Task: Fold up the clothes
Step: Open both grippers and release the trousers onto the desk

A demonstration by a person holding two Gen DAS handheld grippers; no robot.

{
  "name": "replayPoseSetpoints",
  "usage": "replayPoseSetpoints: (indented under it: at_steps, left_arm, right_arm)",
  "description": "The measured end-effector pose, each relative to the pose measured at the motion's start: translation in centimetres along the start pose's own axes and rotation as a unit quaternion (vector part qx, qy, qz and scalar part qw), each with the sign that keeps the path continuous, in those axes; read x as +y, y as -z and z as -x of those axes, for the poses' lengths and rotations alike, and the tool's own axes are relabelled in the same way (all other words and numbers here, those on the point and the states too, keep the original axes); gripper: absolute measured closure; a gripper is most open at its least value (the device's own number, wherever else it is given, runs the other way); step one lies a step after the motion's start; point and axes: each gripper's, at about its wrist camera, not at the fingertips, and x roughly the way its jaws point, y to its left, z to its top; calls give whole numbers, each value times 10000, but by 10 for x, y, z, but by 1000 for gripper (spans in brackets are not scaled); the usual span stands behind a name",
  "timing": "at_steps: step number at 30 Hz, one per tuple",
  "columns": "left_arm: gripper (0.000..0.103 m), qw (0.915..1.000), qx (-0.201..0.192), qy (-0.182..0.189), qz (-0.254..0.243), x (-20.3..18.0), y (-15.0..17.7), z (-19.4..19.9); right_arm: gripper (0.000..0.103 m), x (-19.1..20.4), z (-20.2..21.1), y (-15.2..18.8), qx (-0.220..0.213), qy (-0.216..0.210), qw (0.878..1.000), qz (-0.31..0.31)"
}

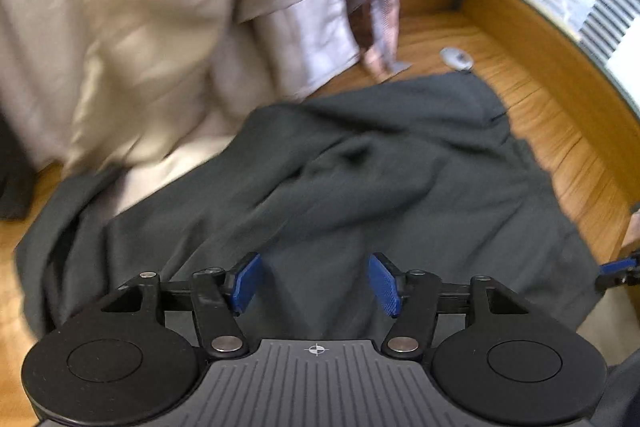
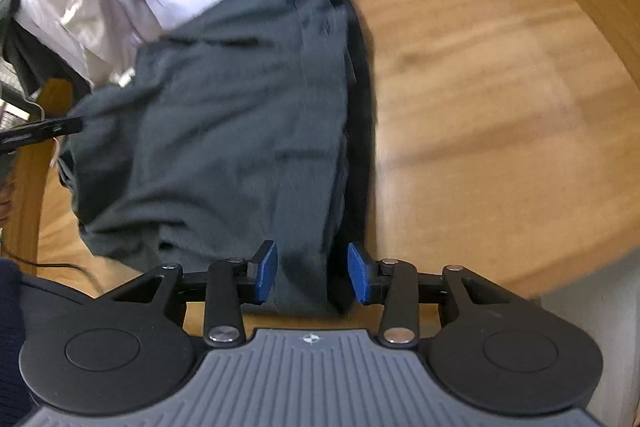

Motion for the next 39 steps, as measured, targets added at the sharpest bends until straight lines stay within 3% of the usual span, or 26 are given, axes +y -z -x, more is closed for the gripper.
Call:
replayPoseSetpoints:
  at_steps: [4,6,7,8,9,11,16,20,24,27,29,30,33,39]
  left_arm:
    - [32,9994,236,-237,-31,18,36,11]
    - [32,9989,365,-295,-26,26,54,9]
    - [34,9986,426,-321,-1,30,62,6]
    - [37,9983,494,-313,64,33,69,2]
    - [42,9980,547,-263,182,37,74,-1]
    - [61,9969,629,-138,452,43,80,-5]
    - [61,9956,295,-169,872,41,81,4]
    - [58,9927,-5,-215,1191,38,80,12]
    - [55,9878,-306,-260,1507,35,80,20]
    - [47,9832,-515,-472,1687,35,82,26]
    - [36,9797,-648,-790,1723,38,84,30]
    - [35,9780,-714,-921,1730,40,84,31]
    - [31,9736,-833,-1207,1752,54,80,30]
    - [26,9628,-993,-1668,1879,90,61,15]
  right_arm:
    - [63,8,-9,10,96,70,9999,-79]
    - [77,14,-10,13,54,235,9997,-50]
    - [89,17,-10,14,36,332,9994,30]
    - [93,21,-9,14,-2,438,9990,117]
    - [94,24,-5,13,-36,524,9985,155]
    - [96,29,6,9,-146,760,9967,252]
    - [96,20,50,-20,-562,1655,9828,602]
    - [100,-3,77,-44,-844,2500,9620,705]
    - [99,-20,77,-57,-825,2837,9524,754]
    - [95,-18,79,-57,-1095,2746,9522,769]
    - [62,-12,83,-59,-1306,2465,9572,773]
    - [59,-8,84,-60,-1358,2277,9610,786]
    - [59,10,81,-64,-1384,1818,9685,990]
    - [58,52,59,-76,-1163,1397,9744,1326]
